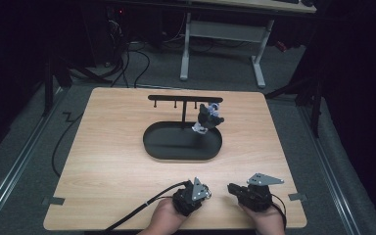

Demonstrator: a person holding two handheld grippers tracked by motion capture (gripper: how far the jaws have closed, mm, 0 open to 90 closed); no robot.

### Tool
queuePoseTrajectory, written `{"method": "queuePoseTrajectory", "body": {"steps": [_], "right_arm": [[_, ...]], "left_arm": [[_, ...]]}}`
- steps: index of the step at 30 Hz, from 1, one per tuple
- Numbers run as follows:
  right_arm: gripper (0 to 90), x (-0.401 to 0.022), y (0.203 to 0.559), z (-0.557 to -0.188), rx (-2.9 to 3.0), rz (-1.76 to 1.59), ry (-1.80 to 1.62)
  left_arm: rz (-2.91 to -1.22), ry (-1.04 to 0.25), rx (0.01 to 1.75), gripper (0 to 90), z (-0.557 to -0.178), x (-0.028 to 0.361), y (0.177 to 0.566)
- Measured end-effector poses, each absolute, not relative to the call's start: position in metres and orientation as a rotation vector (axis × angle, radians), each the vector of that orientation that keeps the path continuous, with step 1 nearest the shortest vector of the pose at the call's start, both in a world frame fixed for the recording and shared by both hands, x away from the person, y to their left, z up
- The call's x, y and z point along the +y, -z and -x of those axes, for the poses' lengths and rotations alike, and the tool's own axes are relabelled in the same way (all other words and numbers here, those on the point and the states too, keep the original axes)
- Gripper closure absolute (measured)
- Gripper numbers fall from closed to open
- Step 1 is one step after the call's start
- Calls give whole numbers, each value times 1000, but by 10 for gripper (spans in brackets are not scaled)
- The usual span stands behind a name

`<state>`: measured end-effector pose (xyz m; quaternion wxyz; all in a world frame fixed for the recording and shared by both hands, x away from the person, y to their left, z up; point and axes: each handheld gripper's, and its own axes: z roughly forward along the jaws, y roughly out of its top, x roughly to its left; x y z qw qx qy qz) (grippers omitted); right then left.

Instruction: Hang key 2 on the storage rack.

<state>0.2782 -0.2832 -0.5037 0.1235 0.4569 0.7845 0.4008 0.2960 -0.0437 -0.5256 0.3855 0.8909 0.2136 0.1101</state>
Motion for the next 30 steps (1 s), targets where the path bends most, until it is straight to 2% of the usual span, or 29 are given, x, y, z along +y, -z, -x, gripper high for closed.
{"method": "queuePoseTrajectory", "body": {"steps": [10, 24, 30], "right_arm": [[837, -287, 503, -278, 2277, -1345, -1184], [833, -299, 508, -282, 2264, -1392, -1181], [833, -301, 508, -283, 2263, -1401, -1183]], "left_arm": [[-2234, -315, 666, 880, -310, -29, 528], [-2242, -271, 586, 879, -316, -76, 529], [-2211, -305, 640, 866, -320, -49, 530]]}}
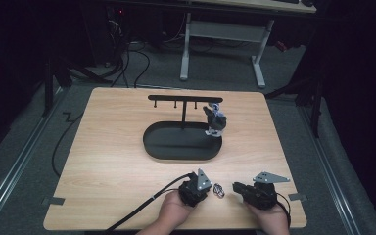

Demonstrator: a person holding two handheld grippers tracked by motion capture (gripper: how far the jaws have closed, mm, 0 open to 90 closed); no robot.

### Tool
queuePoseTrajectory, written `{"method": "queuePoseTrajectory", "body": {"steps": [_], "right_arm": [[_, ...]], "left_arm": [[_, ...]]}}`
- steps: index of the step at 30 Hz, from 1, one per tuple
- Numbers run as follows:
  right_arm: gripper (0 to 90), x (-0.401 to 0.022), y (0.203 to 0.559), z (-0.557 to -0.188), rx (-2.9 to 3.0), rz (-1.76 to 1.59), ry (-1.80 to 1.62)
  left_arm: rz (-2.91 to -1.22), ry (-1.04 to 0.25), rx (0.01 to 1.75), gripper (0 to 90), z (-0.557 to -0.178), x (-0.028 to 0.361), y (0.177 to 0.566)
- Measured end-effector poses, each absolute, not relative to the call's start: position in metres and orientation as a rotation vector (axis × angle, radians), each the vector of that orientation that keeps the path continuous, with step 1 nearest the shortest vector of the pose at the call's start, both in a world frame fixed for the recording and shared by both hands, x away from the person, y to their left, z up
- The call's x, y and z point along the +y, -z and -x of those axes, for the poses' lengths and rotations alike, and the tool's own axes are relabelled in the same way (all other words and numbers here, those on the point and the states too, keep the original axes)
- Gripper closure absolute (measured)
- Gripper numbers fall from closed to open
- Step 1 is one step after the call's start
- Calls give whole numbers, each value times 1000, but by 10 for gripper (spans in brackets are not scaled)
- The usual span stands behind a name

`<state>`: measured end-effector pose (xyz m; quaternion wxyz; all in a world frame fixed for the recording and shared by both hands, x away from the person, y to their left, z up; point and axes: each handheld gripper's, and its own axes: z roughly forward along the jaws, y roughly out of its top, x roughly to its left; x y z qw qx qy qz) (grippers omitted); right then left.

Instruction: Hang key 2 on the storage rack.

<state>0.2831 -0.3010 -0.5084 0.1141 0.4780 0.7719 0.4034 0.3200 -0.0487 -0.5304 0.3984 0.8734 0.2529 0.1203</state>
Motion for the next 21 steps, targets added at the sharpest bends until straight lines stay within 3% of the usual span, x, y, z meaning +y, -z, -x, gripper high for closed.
{"method": "queuePoseTrajectory", "body": {"steps": [5, 12, 18, 21], "right_arm": [[832, -298, 510, -285, 2273, -1393, -1168], [821, -296, 513, -284, 2281, -1419, -1139], [810, -296, 516, -285, 2280, -1439, -1105], [805, -297, 515, -285, 2270, -1449, -1095]], "left_arm": [[-2175, -360, 697, 866, -319, -5, 526], [-2133, -474, 861, 833, -326, 90, 520], [-2109, -553, 1005, 745, -327, 166, 524], [-2075, -592, 1055, 646, -320, 186, 532]]}}
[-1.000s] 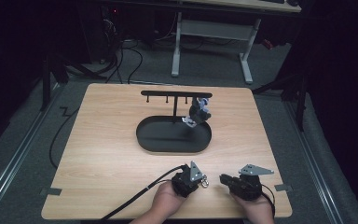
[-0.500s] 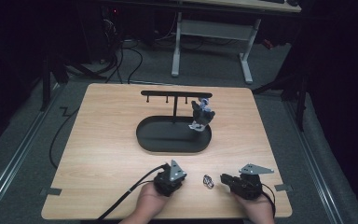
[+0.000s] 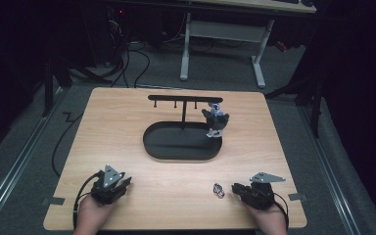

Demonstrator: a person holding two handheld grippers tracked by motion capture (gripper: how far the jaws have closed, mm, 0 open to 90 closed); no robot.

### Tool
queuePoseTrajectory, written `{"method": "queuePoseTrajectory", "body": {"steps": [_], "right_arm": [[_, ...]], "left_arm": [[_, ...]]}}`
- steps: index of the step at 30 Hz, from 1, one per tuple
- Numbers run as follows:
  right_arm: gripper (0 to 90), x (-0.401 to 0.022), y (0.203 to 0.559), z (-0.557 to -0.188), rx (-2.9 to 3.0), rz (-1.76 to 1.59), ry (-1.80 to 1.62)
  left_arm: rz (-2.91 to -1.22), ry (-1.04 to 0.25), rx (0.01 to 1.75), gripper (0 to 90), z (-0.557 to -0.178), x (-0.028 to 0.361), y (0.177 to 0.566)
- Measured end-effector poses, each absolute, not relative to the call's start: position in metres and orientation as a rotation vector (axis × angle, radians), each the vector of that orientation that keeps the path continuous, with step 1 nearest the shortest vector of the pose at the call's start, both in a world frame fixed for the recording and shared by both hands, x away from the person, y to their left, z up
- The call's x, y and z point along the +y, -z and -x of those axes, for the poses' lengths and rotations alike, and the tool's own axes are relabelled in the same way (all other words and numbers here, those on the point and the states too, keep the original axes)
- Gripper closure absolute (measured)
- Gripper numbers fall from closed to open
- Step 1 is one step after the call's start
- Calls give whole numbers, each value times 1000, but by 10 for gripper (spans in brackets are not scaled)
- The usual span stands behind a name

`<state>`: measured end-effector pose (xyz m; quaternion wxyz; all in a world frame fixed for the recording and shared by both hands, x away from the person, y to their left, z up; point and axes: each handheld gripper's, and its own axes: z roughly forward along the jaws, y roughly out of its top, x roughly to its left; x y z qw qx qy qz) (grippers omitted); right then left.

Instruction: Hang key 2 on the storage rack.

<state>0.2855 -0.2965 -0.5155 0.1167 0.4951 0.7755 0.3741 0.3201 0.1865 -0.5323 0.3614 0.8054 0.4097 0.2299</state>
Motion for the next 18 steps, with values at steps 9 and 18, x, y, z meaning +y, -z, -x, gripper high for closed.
{"method": "queuePoseTrajectory", "body": {"steps": [9, 18], "right_arm": [[718, -288, 513, -283, 2326, -1455, -921], [670, -267, 498, -286, 2452, -1363, -717]], "left_arm": [[-1973, -555, 1106, 496, -321, 212, 529], [-1962, -529, 1056, 482, -320, 210, 524]]}}
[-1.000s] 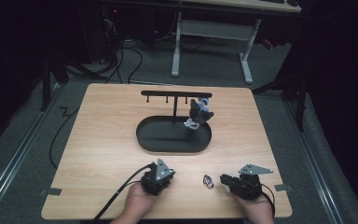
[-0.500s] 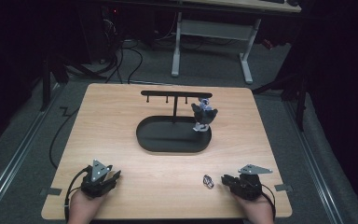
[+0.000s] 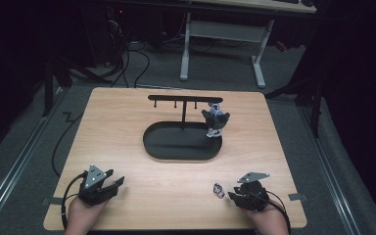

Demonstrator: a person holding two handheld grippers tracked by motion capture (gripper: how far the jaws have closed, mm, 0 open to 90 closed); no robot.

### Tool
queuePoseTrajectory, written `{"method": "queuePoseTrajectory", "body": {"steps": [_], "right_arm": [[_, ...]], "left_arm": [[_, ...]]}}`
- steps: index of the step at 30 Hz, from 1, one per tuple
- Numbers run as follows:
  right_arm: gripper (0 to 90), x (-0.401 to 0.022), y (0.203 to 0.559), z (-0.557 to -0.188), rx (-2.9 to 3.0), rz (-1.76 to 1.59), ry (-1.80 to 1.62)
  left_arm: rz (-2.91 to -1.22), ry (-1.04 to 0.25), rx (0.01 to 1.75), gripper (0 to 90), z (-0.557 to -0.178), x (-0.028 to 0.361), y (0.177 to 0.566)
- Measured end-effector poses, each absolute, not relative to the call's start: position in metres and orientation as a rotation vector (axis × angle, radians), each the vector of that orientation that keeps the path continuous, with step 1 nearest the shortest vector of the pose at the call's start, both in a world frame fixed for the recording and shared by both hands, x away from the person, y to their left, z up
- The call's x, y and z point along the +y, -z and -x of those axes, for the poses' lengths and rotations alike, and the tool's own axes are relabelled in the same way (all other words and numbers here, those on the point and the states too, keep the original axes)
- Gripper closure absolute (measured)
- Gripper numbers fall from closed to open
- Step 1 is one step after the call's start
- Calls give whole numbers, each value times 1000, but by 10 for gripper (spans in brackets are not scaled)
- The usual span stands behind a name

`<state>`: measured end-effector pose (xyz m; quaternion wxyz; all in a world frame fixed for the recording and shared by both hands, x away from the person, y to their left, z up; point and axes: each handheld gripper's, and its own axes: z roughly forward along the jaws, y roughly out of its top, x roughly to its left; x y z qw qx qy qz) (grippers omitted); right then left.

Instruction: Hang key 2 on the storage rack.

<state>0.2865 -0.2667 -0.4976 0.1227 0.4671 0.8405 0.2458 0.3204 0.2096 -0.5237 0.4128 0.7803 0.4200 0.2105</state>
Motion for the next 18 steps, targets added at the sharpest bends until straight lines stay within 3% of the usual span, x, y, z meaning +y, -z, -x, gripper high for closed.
{"method": "queuePoseTrajectory", "body": {"steps": [18], "right_arm": [[581, -233, 487, -306, 2686, -1106, -315]], "left_arm": [[-1978, -490, 1024, 480, -320, 206, 524]]}}
